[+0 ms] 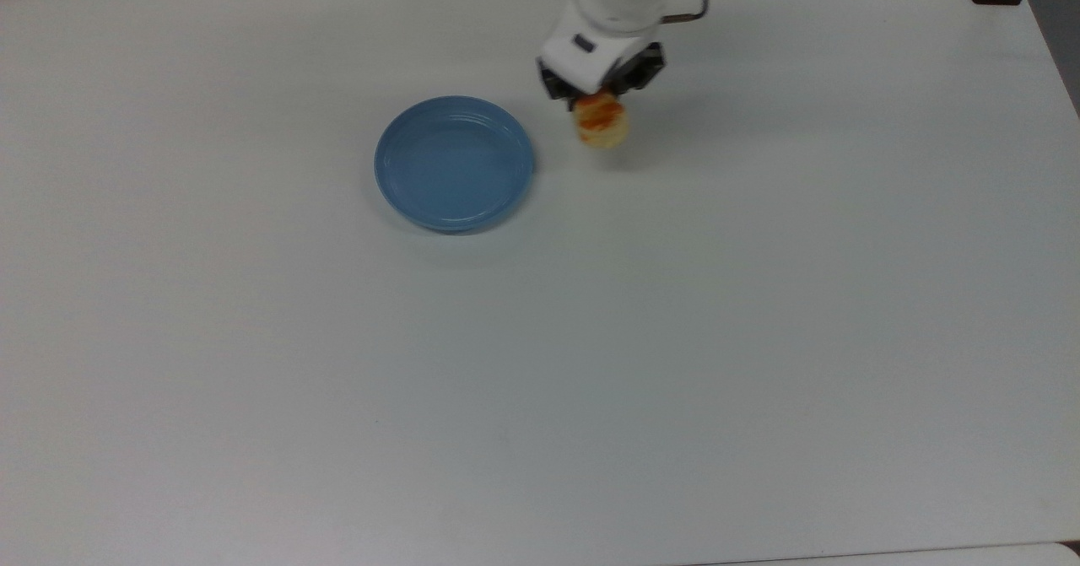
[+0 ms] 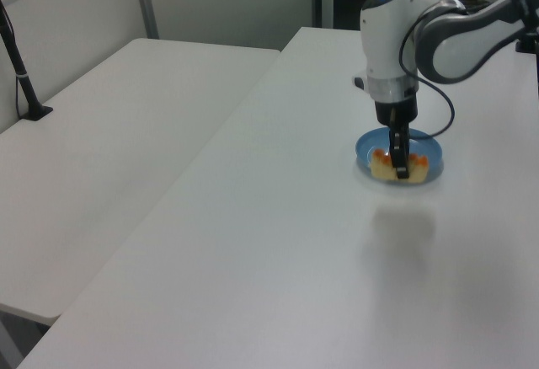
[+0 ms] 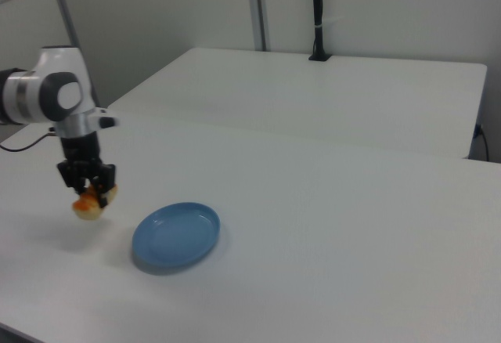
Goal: Put the bread on the table
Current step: 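Lift the bread roll off the plate and carry it beside the plate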
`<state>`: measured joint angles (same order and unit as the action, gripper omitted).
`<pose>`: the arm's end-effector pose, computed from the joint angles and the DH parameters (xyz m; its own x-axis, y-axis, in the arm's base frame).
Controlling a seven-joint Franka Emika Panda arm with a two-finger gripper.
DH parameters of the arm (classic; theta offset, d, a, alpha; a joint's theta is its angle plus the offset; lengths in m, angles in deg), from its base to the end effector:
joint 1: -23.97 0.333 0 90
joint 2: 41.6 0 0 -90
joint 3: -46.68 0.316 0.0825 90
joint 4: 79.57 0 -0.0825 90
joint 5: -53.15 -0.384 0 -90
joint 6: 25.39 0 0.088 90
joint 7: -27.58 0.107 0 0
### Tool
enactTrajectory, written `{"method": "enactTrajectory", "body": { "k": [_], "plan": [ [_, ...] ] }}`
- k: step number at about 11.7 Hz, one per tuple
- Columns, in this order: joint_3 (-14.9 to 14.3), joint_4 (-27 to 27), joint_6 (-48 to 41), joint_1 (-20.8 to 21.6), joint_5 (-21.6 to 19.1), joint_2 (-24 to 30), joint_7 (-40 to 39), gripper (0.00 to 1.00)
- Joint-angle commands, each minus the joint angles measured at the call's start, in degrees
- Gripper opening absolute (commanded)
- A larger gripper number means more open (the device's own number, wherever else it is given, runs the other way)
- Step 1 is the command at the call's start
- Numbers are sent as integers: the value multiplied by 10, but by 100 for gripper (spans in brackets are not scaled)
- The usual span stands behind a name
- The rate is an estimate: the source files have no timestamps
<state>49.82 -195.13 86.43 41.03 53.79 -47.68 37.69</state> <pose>0.5205 0.1902 0.3869 0.9703 0.1750 -0.1671 0.1830 -0.9825 0.0336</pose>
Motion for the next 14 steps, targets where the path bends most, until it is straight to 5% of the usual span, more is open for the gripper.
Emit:
{"method": "enactTrajectory", "body": {
  "k": [1,4,5,6,10,14],
  "plan": [
    [35,2,51,27,-8,-25,86,53],
    [35,2,91,53,3,-70,106,58],
    [35,2,100,54,5,-80,114,71],
    [35,2,103,58,7,-83,130,100],
    [35,7,64,47,23,-45,133,100],
    [43,117,-76,-60,22,13,113,100]
  ]
}}
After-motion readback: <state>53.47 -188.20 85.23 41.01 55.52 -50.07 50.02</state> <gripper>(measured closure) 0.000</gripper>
